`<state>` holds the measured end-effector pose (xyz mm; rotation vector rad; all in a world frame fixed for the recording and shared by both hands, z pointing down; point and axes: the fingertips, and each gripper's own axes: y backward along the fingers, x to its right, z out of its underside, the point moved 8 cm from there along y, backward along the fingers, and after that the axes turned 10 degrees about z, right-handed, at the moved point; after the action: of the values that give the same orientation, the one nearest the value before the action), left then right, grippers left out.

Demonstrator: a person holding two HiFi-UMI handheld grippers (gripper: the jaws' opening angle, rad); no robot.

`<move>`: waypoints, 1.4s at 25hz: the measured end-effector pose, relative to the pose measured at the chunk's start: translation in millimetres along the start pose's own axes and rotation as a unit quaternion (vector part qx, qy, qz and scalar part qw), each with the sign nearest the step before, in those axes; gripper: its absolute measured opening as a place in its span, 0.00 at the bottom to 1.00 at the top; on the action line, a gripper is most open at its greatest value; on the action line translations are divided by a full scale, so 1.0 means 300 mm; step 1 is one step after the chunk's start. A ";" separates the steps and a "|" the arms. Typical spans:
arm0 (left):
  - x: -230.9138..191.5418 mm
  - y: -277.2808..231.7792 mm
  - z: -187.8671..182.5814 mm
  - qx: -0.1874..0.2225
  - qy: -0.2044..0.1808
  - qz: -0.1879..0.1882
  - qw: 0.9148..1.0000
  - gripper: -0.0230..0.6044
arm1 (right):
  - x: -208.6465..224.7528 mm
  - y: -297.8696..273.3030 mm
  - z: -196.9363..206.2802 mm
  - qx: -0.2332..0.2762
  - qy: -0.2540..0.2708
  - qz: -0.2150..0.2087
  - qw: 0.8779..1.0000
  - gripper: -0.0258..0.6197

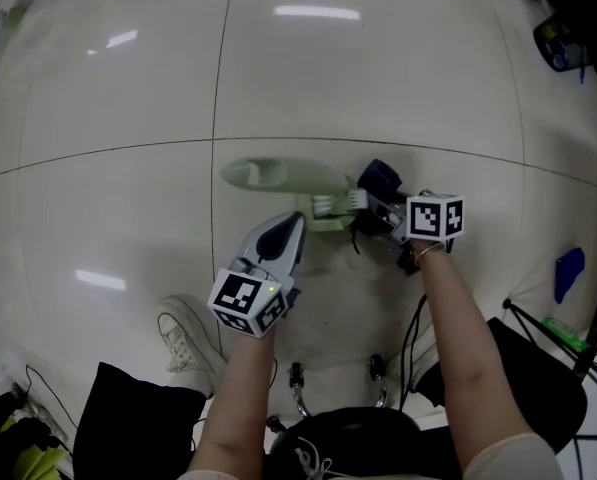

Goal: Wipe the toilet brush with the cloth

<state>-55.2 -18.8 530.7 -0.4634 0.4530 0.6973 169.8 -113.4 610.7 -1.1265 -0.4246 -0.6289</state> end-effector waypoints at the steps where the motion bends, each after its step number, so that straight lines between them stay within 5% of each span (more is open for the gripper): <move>1: -0.001 -0.001 -0.002 -0.002 -0.001 -0.002 1.000 0.05 | 0.000 0.004 0.015 0.002 -0.010 -0.004 1.000 0.15; 10: -0.014 0.002 -0.011 -0.012 -0.005 -0.017 1.000 0.05 | -0.030 0.055 0.213 -0.012 -0.089 -0.025 0.996 0.15; 16: 0.030 -0.026 -0.033 -0.032 -0.046 -0.016 0.998 0.05 | 0.049 0.160 0.121 0.034 -0.108 0.036 0.993 0.15; 20: 0.043 -0.037 -0.053 -0.012 -0.031 0.004 0.999 0.05 | 0.012 0.177 -0.089 0.073 0.014 0.056 0.996 0.15; 23: 0.057 -0.039 -0.044 -0.012 -0.026 0.009 1.000 0.05 | -0.074 0.167 -0.247 0.115 0.133 0.070 0.982 0.15; 25: 0.065 -0.041 -0.030 -0.016 -0.024 0.010 1.000 0.05 | -0.160 0.153 -0.334 0.159 0.177 0.039 0.970 0.15; 28: 0.060 -0.039 -0.011 -0.019 -0.006 0.016 1.000 0.05 | -0.310 0.090 -0.401 0.184 0.179 -0.078 0.963 0.15; 31: 0.056 -0.036 0.002 -0.022 0.006 0.017 1.000 0.05 | -0.424 -0.005 -0.399 0.138 0.184 -0.159 0.960 0.15; 35: 0.055 -0.040 -0.004 -0.018 0.008 0.015 1.000 0.05 | -0.467 -0.111 -0.377 0.045 0.235 -0.159 0.958 0.15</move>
<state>-35.9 -19.4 524.1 -0.4973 0.4648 0.7322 42.5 -192.9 505.7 -0.7904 -0.2185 -1.1189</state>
